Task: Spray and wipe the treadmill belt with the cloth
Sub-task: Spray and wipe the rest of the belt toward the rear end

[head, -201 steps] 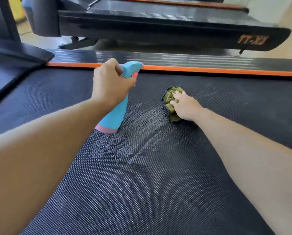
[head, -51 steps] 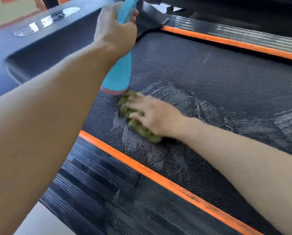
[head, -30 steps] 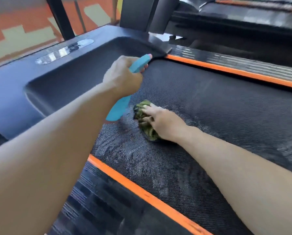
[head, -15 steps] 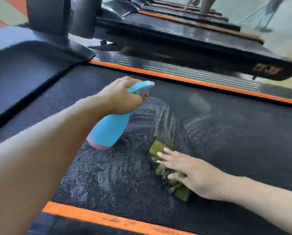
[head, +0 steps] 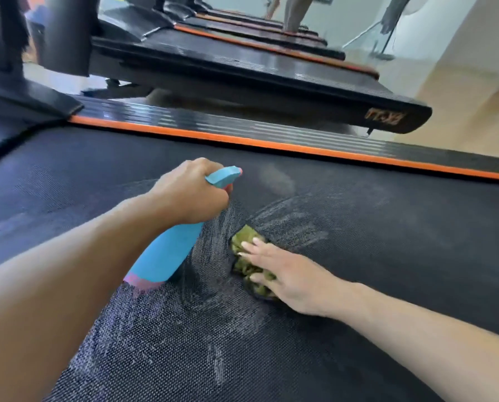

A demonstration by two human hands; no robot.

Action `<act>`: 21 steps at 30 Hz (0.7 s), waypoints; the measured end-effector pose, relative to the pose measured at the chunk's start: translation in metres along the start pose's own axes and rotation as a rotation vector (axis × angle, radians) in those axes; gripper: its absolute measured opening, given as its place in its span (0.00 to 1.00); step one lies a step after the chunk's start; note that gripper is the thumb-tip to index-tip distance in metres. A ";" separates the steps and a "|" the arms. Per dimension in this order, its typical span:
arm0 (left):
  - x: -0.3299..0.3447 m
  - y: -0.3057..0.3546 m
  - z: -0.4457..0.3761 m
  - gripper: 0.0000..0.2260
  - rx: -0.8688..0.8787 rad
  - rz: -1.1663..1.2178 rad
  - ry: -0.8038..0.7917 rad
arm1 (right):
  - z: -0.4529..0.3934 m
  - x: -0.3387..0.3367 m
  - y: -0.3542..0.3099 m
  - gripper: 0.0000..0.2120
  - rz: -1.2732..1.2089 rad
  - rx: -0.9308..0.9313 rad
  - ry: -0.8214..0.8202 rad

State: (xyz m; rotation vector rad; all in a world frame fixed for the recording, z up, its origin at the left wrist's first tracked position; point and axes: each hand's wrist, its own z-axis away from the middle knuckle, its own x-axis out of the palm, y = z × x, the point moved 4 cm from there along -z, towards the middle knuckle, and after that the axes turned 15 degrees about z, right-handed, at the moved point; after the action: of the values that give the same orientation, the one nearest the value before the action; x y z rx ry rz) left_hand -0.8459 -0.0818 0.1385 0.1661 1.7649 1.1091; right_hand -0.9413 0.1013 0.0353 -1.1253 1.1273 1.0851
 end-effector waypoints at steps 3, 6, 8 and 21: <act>0.005 0.012 -0.012 0.04 0.011 0.029 0.094 | -0.020 -0.019 0.019 0.23 -0.015 0.070 -0.042; 0.017 0.024 -0.025 0.04 0.023 0.035 0.154 | -0.033 -0.031 0.087 0.22 0.028 0.360 -0.087; 0.023 0.023 -0.033 0.04 -0.006 0.060 0.192 | -0.033 -0.034 0.140 0.21 0.152 0.594 -0.106; 0.043 0.014 -0.077 0.06 -0.258 0.052 0.164 | -0.139 -0.027 0.085 0.16 -0.063 0.155 0.128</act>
State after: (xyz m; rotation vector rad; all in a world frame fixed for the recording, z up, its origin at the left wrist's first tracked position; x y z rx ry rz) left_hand -0.9332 -0.0966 0.1258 -0.0376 1.7487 1.4092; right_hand -1.0425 -0.0285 0.0429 -1.1119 1.2457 0.8718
